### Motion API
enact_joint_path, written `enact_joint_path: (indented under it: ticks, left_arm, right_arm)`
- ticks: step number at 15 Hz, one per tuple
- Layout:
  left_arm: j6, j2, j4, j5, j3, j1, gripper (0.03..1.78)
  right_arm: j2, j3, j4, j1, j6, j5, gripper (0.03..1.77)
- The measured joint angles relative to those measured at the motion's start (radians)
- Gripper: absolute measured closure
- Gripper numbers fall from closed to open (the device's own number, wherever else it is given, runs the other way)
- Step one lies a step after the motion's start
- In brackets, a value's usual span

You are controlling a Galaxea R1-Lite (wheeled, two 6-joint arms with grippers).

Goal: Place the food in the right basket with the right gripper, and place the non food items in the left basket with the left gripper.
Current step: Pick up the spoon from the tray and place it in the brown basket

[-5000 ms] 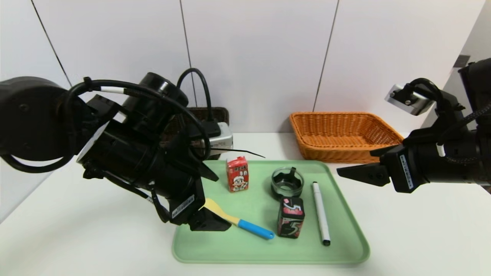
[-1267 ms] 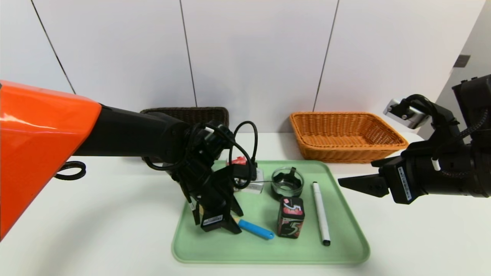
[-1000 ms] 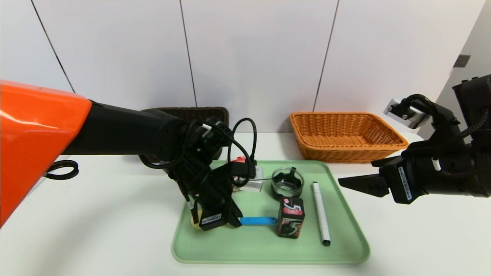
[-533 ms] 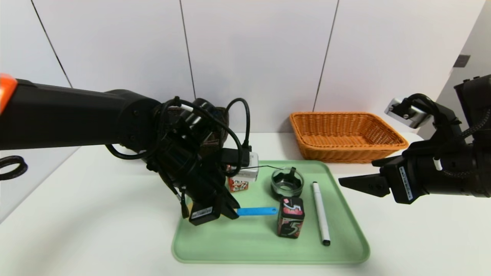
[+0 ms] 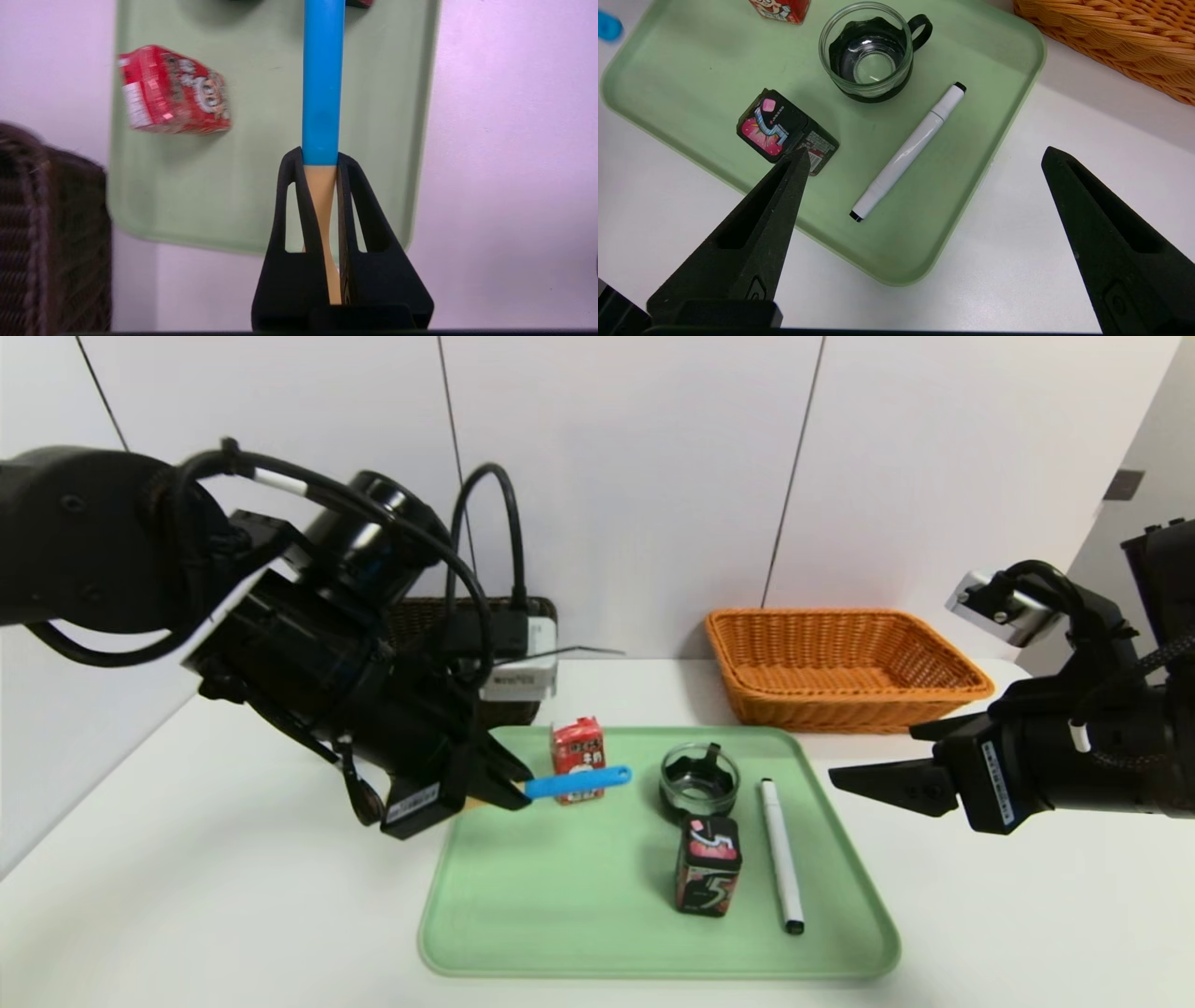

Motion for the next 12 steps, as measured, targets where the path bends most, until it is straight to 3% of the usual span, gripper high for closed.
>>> enact_joint_path:
  ticks: [7, 11, 12]
  left_arm:
    - [-0.039, -0.012, 0.000, 0.022, -0.226, 0.164, 1.67]
    - [0.035, 0.097, -0.015, 0.069, -0.369, 0.264, 1.67]
    - [0.062, 0.134, -0.057, 0.111, -0.391, 0.281, 1.67]
  right_arm:
    - [-0.020, 0.002, 0.000, 0.001, -0.001, 0.001, 0.09]
    - [-0.039, 0.004, 0.003, 0.000, -0.001, 0.001, 0.09]
    - [-0.044, 0.009, 0.002, 0.000, -0.001, 0.003, 0.09]
